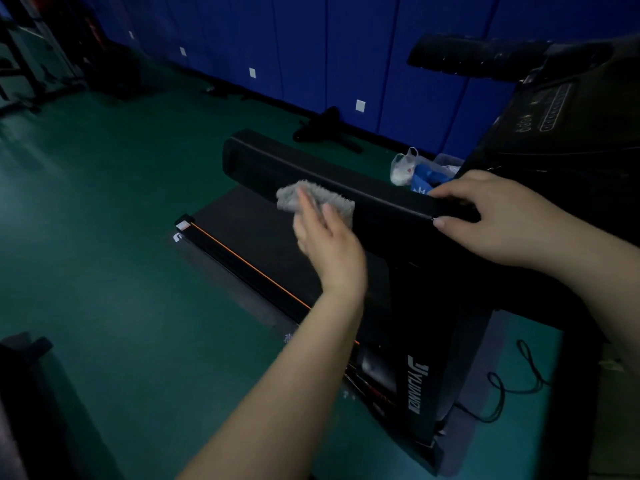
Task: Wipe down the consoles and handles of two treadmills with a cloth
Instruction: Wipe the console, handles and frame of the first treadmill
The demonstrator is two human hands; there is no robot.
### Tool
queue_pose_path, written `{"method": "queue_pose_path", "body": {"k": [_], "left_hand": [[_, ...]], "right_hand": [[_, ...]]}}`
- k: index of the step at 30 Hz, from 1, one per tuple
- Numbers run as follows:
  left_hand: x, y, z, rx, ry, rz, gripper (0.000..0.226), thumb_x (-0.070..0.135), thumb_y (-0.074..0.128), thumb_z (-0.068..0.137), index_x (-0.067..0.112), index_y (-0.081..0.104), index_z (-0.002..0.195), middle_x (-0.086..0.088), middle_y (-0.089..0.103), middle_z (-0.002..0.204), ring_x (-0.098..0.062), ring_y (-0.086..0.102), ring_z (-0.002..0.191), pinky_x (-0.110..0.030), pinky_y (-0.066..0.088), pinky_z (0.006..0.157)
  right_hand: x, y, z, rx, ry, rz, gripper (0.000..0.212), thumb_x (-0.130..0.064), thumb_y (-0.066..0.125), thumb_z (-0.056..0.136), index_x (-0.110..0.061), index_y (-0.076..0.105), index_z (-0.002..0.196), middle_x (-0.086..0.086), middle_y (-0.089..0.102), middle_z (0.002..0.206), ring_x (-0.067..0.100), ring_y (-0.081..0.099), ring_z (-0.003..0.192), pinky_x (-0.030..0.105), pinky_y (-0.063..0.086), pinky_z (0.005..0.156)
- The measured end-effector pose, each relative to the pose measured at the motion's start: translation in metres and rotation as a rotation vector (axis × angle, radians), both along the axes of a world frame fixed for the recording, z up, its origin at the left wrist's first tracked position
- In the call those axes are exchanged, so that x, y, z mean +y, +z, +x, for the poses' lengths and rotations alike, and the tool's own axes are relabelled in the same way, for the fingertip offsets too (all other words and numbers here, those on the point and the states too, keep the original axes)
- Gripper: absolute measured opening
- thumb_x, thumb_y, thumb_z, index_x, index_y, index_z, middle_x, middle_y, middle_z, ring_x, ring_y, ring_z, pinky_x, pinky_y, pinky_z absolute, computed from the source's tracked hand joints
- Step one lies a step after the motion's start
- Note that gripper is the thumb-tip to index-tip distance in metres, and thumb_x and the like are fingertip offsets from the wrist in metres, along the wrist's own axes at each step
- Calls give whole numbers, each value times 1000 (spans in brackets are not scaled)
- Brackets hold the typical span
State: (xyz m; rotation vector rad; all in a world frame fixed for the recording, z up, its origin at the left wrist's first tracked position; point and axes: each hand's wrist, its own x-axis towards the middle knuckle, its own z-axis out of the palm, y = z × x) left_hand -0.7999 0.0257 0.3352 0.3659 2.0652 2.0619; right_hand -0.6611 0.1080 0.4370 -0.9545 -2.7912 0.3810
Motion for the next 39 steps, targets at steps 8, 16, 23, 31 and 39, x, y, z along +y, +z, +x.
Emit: {"method": "queue_pose_path", "body": {"k": [8,16,23,31,39], "left_hand": [[-4,-24,106,288,-176,-91,50,34,30,99,32,20,148,4,32,143,-13,30,118,0,12,101],[-23,-32,67,-92,9,50,50,22,40,100,23,26,148,-6,29,134,-5,50,104,-22,40,98],[4,-20,136,13,-144,57,57,42,32,96,36,10,148,11,15,141,-3,37,123,-2,22,99],[-22,-36,148,-230,-184,65,45,21,44,98,28,36,141,9,28,133,-9,54,106,0,37,83],[4,-64,102,-424,-119,-46,32,24,43,100,13,46,131,4,46,115,-4,56,90,0,39,60]], "right_hand": [[1,2,-3,11,-46,-57,38,-27,58,90,-25,57,128,-2,51,125,12,50,107,21,33,89],[-2,3,-1,-15,-35,-32,38,-29,55,92,-26,55,130,-4,48,123,12,48,112,21,32,88],[-2,2,-2,-13,-47,-34,41,-29,55,93,-26,52,133,-2,47,132,13,46,118,20,30,90],[0,1,1,-16,-22,-37,41,-32,53,93,-26,51,134,-5,46,132,14,44,123,19,29,93],[0,1,2,-13,-15,-35,40,-33,53,94,-27,51,133,-5,45,122,15,45,118,21,31,90]]}}
